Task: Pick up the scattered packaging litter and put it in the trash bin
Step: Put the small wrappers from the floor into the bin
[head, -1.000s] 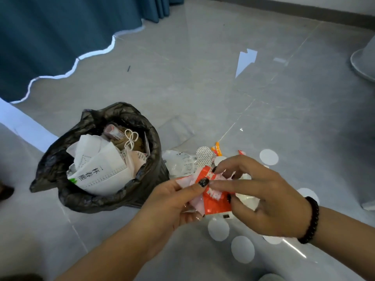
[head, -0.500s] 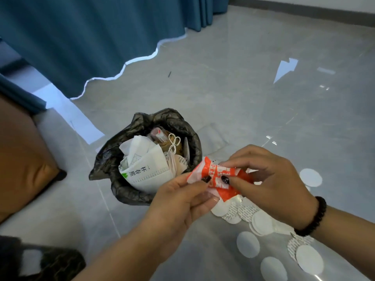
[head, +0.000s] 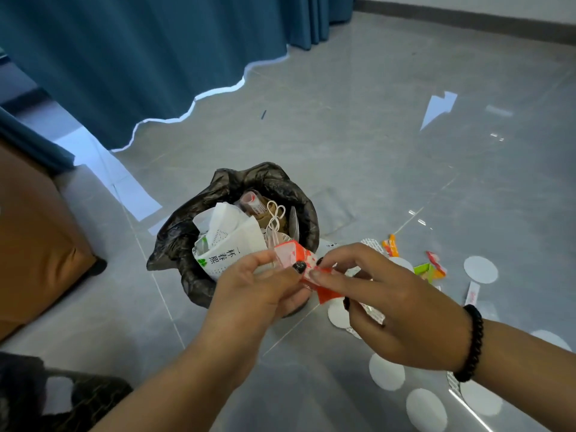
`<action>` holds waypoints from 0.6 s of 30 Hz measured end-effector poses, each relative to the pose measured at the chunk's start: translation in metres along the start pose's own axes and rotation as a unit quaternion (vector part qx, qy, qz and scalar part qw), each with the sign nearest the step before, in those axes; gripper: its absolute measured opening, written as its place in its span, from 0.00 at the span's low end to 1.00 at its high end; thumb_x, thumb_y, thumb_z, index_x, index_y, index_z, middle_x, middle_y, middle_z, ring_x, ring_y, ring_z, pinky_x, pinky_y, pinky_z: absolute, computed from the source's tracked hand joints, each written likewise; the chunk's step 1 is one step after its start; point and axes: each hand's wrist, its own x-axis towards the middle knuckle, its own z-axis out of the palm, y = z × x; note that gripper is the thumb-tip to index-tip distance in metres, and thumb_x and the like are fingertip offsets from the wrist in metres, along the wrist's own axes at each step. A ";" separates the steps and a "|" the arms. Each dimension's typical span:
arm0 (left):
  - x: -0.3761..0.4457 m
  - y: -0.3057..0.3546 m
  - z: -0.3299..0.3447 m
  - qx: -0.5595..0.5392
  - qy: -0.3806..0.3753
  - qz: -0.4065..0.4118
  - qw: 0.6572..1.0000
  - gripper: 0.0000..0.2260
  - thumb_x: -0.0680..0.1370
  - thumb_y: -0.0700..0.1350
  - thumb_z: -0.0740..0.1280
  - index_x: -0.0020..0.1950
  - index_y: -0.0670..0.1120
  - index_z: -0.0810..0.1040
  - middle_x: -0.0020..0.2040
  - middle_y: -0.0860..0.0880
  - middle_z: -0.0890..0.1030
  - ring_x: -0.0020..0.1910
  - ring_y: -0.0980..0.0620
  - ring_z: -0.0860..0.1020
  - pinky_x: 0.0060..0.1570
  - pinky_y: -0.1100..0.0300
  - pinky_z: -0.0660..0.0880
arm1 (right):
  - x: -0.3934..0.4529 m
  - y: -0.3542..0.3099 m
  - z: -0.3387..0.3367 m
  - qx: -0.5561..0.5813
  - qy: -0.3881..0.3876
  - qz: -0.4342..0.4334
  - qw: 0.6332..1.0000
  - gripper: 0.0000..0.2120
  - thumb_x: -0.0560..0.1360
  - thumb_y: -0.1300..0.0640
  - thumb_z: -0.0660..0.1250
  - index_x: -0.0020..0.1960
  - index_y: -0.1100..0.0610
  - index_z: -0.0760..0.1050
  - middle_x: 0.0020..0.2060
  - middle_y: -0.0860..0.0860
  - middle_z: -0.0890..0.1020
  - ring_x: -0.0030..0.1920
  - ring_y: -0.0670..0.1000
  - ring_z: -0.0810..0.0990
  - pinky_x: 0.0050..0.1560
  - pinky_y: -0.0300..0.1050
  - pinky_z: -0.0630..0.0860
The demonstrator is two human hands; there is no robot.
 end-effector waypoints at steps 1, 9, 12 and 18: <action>0.002 0.004 -0.001 0.022 0.019 0.018 0.999 0.12 0.73 0.34 0.69 0.56 0.42 0.78 0.45 0.42 0.85 0.44 0.47 0.85 0.42 0.59 0.82 | 0.001 -0.001 0.000 0.017 0.005 0.001 1.000 0.22 0.74 0.60 0.57 0.67 0.56 0.72 0.61 0.53 0.74 0.58 0.51 0.75 0.52 0.41 0.77; 0.047 0.048 -0.008 0.327 0.122 0.304 0.887 0.06 0.76 0.45 0.69 0.51 0.53 0.78 0.37 0.56 0.84 0.37 0.60 0.82 0.33 0.71 0.76 | 0.010 -0.002 0.003 0.091 0.057 0.078 0.991 0.27 0.73 0.55 0.57 0.72 0.48 0.60 0.67 0.44 0.65 0.58 0.43 0.73 0.55 0.34 0.74; 0.080 0.051 -0.001 0.460 0.122 0.346 0.808 0.04 0.76 0.44 0.67 0.51 0.50 0.79 0.41 0.54 0.82 0.40 0.59 0.80 0.40 0.67 0.76 | 0.007 0.001 0.005 0.121 0.060 0.112 0.985 0.27 0.73 0.55 0.58 0.70 0.42 0.57 0.66 0.40 0.63 0.59 0.40 0.72 0.56 0.27 0.70; 0.111 0.035 0.017 0.669 0.080 0.316 0.668 0.06 0.77 0.42 0.63 0.45 0.46 0.80 0.48 0.48 0.80 0.46 0.45 0.79 0.46 0.53 0.76 | -0.006 0.005 0.006 0.147 0.074 0.163 0.973 0.27 0.72 0.56 0.61 0.67 0.38 0.59 0.64 0.34 0.62 0.59 0.41 0.73 0.54 0.28 0.72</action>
